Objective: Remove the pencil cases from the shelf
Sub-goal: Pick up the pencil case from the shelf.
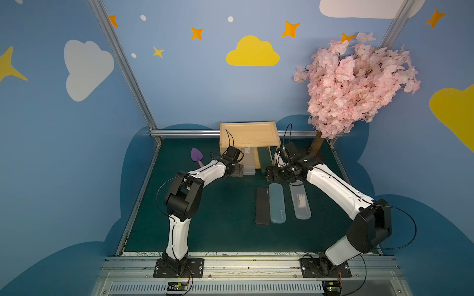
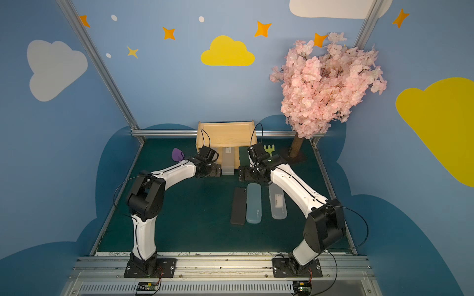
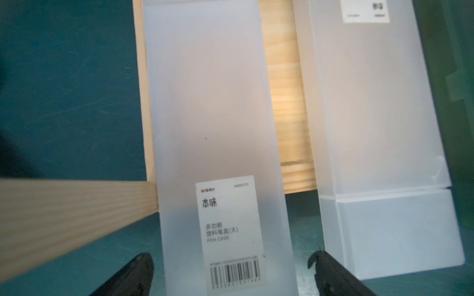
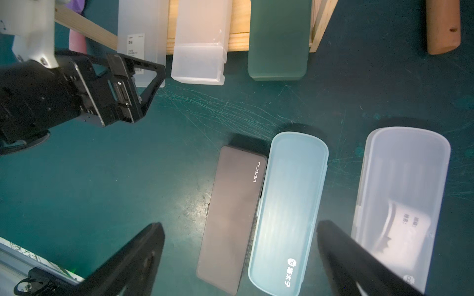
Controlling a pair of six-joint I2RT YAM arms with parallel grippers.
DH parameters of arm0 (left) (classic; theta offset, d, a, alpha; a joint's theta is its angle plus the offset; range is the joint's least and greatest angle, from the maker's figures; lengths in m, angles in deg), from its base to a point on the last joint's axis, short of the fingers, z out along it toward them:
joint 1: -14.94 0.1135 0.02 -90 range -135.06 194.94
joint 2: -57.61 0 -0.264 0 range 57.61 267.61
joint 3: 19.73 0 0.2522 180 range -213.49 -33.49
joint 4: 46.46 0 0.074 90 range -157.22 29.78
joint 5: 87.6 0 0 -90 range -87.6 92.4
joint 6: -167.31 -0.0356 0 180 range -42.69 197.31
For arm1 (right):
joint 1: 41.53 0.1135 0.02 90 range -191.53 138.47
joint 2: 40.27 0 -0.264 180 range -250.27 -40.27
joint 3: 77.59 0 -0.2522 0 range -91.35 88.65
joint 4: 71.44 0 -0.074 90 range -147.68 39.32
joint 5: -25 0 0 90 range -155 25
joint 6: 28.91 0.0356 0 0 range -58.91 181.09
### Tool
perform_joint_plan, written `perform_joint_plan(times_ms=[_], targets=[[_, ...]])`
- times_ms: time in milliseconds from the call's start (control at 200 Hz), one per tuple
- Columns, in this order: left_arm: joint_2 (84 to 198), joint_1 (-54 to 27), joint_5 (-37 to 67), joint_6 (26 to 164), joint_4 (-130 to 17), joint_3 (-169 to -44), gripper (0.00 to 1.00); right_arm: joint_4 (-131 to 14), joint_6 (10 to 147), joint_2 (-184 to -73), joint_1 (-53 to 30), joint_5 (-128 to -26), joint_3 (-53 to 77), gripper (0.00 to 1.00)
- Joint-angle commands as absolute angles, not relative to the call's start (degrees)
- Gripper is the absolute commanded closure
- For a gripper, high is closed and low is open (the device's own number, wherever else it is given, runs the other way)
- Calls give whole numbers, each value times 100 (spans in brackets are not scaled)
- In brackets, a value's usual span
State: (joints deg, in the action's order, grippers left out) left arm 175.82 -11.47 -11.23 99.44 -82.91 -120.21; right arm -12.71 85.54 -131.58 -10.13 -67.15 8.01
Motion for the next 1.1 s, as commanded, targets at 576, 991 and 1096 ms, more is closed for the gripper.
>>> perform_joint_plan(times_ms=[576,991,1096], targets=[[17858,-1152,-1385,9957,-8842,-12308,23,-1118,8489,-13027,-1102,-6787,992,2],[17449,-1191,-1496,9960,-8965,-12087,35,-1160,8517,-12923,-1103,-6841,1095,2],[17219,-1237,-1550,9998,-9042,-11962,35,-1179,8535,-12844,-1095,-6851,1139,2]])
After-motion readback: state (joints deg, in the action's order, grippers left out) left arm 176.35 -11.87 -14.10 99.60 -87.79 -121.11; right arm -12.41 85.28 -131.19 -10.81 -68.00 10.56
